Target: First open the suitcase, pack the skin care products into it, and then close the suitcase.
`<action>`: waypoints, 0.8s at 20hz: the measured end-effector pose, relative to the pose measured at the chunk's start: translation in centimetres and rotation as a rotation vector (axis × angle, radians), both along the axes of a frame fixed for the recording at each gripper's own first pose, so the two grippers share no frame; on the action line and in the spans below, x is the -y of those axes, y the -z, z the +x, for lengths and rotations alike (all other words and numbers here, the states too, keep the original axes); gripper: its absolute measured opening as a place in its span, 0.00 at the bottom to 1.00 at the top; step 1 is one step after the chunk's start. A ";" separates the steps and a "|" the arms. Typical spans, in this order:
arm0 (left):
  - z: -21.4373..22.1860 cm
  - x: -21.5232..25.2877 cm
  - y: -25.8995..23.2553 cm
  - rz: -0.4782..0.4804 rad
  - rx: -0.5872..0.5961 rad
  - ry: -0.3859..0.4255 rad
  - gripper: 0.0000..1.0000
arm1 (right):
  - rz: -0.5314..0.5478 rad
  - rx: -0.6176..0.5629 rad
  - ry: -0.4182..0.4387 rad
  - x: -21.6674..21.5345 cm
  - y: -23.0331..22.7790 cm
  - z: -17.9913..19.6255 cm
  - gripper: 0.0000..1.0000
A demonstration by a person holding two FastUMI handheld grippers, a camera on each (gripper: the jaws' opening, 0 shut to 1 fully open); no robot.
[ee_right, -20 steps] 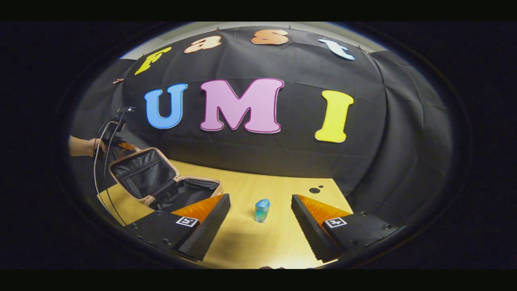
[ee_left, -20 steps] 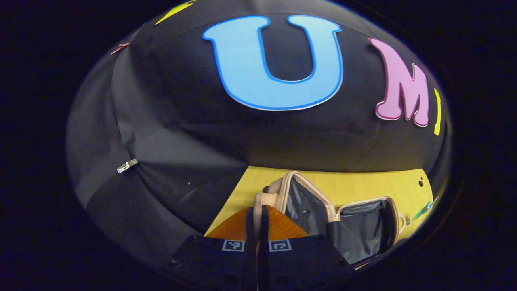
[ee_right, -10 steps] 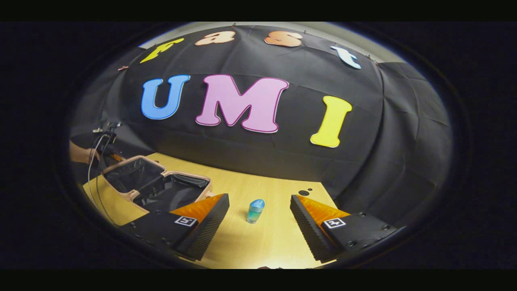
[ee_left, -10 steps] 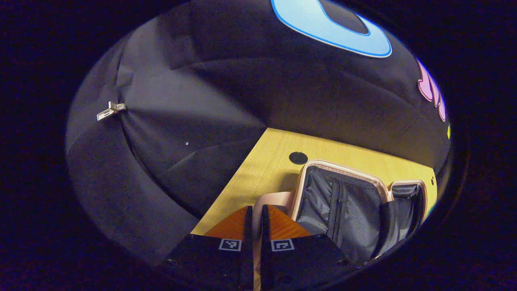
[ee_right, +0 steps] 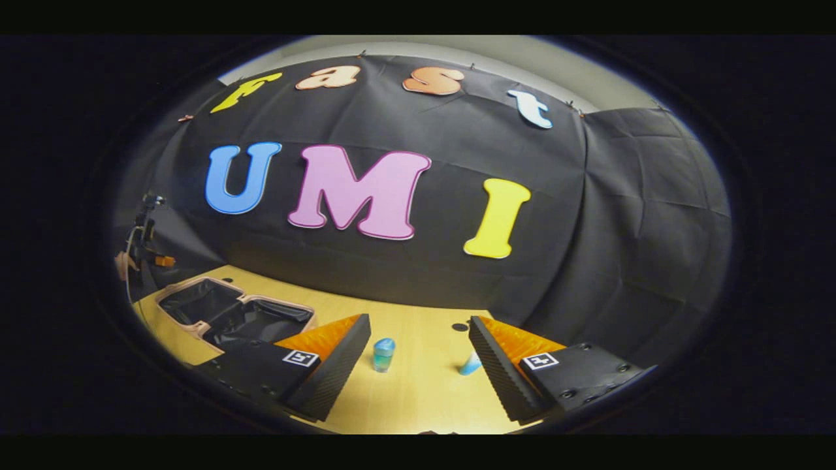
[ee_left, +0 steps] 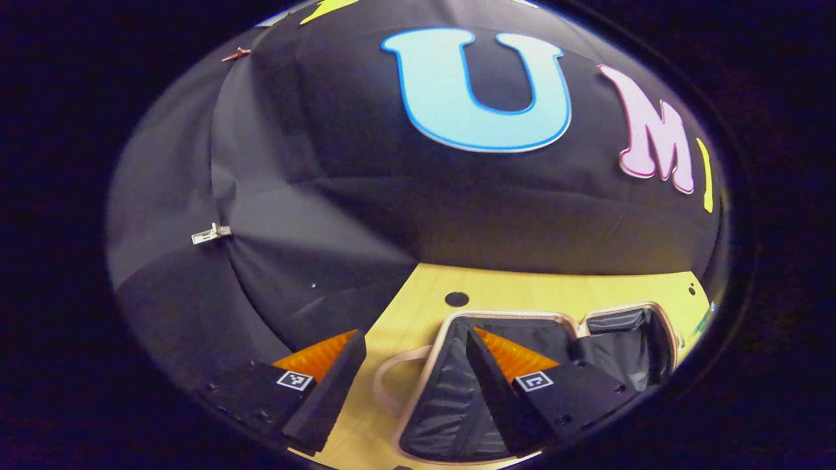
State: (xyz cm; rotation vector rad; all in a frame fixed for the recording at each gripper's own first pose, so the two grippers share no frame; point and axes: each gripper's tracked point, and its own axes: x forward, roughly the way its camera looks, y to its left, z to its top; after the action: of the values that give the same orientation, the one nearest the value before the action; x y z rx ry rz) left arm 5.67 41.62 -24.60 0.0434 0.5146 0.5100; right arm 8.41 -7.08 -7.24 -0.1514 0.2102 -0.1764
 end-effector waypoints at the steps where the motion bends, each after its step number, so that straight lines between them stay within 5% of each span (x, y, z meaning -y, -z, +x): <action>1: 0.0 2.5 -1.5 0.010 0.036 0.043 0.96 | -0.006 0.017 0.014 0.8 -0.9 -0.2 0.96; 8: -0.9 20.4 -6.6 0.006 0.101 0.259 0.98 | -0.001 0.092 0.085 5.6 -3.5 -1.0 0.97; 16: -1.0 40.7 0.2 -0.172 0.082 0.396 0.99 | 0.045 0.042 0.047 9.4 0.1 -0.3 0.96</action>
State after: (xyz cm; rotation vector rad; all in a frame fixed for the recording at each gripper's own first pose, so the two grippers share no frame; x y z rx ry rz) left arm 4.66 0.87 -24.80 -0.0400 0.4531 0.0792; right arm 8.13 -16.51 -7.31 -0.0980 0.1757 -0.2217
